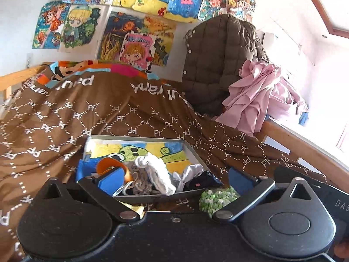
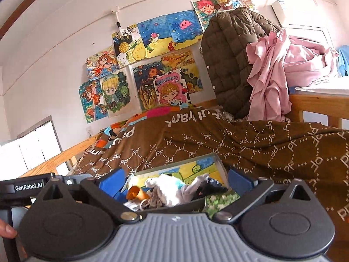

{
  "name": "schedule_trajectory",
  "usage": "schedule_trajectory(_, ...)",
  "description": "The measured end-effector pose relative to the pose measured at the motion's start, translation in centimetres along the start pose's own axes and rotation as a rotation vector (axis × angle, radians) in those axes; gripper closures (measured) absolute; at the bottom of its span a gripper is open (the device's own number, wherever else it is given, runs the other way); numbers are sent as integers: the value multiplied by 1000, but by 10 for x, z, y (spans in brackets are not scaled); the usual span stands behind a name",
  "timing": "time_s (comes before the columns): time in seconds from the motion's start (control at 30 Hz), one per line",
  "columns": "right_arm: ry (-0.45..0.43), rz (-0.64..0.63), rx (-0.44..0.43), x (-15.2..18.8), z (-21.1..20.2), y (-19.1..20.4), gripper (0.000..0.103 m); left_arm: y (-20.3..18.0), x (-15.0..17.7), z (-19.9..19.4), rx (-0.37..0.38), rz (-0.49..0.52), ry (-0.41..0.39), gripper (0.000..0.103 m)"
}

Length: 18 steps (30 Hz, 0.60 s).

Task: Organize soft objects
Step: 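Move both tools back toward the white sponge and white towel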

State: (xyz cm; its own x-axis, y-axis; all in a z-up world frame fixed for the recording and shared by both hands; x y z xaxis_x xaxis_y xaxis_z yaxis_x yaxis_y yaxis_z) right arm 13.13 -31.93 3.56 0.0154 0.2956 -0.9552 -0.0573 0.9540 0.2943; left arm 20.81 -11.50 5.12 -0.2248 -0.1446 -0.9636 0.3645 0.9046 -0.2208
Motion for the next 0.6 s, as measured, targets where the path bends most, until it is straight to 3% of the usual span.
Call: schedule_trajectory(0.6,99,30,17,31,-63,32,0,27,29,-91,-38,67,-2,1)
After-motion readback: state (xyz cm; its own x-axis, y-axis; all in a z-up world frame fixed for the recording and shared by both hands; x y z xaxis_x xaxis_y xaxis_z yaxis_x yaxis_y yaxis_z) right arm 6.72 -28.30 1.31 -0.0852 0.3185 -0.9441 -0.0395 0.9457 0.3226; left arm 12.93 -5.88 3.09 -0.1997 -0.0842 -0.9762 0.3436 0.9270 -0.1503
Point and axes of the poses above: each gripper's, at about its wrist camera, not at the fingertips, and z roughly the way its jaws point, y to its left, x to its underside, the point moved 7 cm from there along z, roughly the way its jaws point, and after that the axes turned 12 degrees about -y, right-handed, at the moved point
